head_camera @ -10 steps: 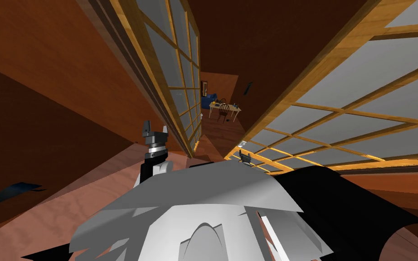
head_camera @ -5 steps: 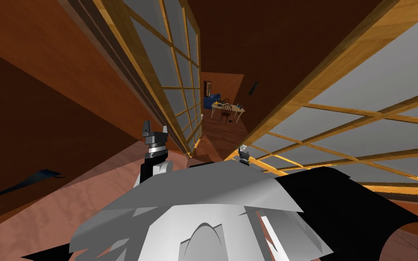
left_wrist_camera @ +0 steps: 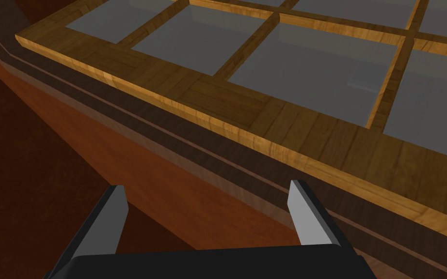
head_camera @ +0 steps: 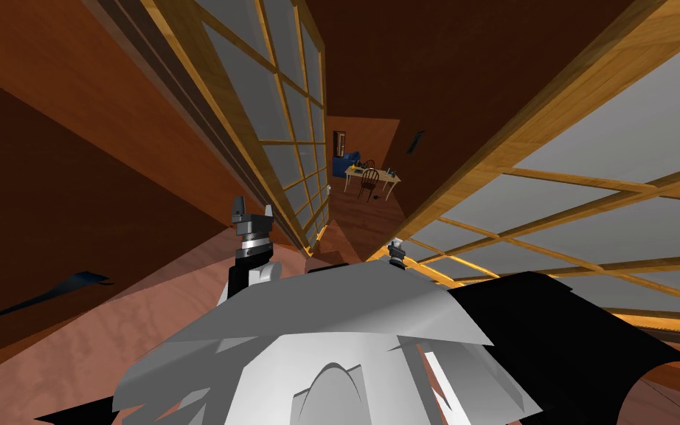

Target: Push the door open

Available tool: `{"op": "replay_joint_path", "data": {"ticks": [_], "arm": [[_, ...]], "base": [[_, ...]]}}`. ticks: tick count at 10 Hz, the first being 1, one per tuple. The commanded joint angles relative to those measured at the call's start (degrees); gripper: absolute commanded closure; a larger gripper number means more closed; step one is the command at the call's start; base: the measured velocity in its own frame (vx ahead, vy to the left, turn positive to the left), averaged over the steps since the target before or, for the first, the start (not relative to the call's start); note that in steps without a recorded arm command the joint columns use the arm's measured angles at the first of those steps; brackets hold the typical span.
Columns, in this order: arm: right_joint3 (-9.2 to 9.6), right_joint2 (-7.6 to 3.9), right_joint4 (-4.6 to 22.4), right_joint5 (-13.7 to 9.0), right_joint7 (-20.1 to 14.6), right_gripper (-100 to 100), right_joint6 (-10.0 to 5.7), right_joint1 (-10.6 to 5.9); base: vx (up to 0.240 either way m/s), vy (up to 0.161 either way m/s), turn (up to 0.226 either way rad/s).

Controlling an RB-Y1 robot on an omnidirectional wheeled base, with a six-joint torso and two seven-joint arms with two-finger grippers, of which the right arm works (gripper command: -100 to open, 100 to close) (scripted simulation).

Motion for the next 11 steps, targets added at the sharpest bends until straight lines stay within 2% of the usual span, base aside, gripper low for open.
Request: {"op": "replay_joint_path", "data": {"ticks": [1, 3, 4, 6, 11], "arm": [[0.02, 0.04, -0.05, 0.01, 0.01, 100, -0.11, -0.01], [0.02, 0.04, -0.05, 0.01, 0.01, 100, -0.11, -0.01], [0.21, 0.18, 0.08, -0.41, -1.99, 100, 0.01, -0.09], [0.35, 0.26, 0.08, -0.72, -3.49, 100, -0.03, -0.22], [0.96, 0.62, 0.08, -2.10, -9.89, 100, -0.17, -0.80]], "base": [[-0.005, 0.009, -0.004], [0.000, 0.000, 0.000], [-0.003, -0.024, -0.022], [0.003, -0.026, -0.015], [0.010, -0.033, -0.018]]}}
